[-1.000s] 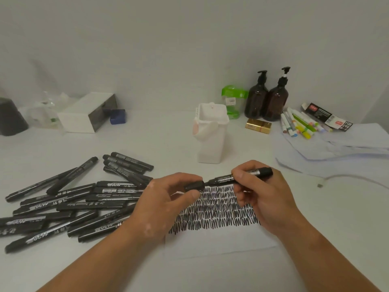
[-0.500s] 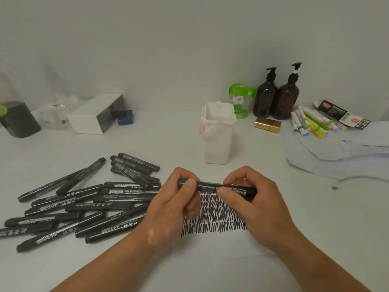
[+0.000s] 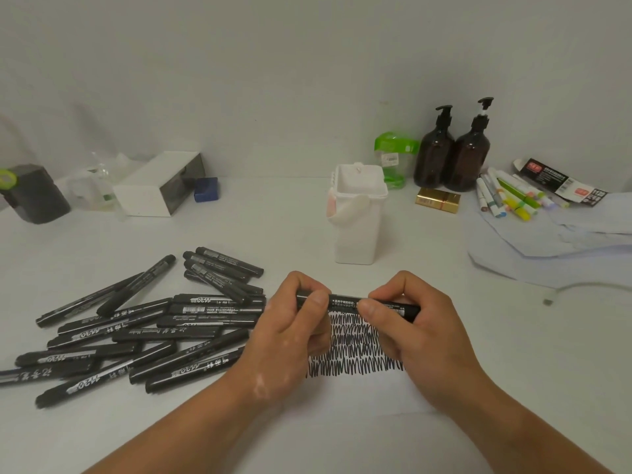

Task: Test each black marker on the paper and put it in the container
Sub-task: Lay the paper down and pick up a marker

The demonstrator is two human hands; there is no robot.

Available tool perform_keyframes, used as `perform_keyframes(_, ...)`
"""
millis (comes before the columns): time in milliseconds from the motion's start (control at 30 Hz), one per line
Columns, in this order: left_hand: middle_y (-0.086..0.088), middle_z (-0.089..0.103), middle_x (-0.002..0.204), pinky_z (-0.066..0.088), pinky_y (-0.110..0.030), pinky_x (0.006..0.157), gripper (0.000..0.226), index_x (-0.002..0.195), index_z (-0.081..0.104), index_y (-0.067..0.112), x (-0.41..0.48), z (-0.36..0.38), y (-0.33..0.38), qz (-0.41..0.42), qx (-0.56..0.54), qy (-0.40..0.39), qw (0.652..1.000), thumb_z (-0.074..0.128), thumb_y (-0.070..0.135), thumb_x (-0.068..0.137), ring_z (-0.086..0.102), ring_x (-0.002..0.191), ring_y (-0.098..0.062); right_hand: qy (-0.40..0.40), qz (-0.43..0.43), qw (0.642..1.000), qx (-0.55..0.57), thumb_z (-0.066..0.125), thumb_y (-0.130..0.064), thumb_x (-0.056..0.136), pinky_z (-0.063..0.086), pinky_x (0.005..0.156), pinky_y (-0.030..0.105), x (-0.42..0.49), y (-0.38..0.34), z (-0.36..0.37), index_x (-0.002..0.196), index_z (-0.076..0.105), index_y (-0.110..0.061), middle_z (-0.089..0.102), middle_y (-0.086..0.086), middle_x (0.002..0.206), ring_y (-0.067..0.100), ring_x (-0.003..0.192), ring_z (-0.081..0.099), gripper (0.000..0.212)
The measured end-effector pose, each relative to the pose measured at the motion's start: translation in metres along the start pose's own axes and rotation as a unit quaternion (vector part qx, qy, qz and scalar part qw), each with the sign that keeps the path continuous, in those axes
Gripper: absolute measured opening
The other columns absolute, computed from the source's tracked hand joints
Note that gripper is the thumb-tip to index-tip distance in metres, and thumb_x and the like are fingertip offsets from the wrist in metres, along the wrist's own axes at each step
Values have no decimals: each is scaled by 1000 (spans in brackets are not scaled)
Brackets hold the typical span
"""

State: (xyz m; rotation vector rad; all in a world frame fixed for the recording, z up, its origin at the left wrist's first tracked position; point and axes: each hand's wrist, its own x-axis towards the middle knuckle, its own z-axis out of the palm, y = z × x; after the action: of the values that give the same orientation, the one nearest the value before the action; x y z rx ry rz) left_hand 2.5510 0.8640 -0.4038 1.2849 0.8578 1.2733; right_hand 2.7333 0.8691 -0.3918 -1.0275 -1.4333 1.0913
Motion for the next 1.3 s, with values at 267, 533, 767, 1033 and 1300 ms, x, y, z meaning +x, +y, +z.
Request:
perform_keyframes(267,-7,65,73,52,-33,68,27,101,57,17,5,-11,3,58,28,-3,998,71,30,83,63,72,-25,-23,101,979,178,70,-25,81,33,45,28,5,1,9,74,64,-18,59,10,64,16,48,42,11)
perform_keyframes(533,-3,74,98,55,-32,82,25,104,72,21,4,-12,4,71,56,8,996,70,37,85,70,94,-21,-51,-10,996,-72,74,-28,88,51,69,14,-4,0,15,80,78,-30,78,-7,79,6,74,71,10)
perform_keyframes(767,17,70,90,50,-19,74,24,111,73,35,2,-26,9,156,369,-32,915,68,46,90,66,86,-11,-52,-65,996,-19,72,-43,79,53,65,17,-6,-4,9,106,72,-38,72,-4,83,11,74,68,27)
perform_keyframes(1033,16,72,82,56,-25,72,19,104,74,39,5,-36,7,97,312,65,943,68,41,87,68,75,-10,87,-179,976,-85,65,-39,84,46,52,20,23,-49,-27,89,75,-30,62,-6,60,10,53,54,14)
perform_keyframes(1300,17,71,80,52,-19,61,12,94,73,36,5,-42,11,76,316,115,939,71,26,90,65,66,-7,151,-219,893,-364,67,-40,89,45,66,11,134,-134,-32,89,73,-33,66,-21,73,-3,72,62,10)
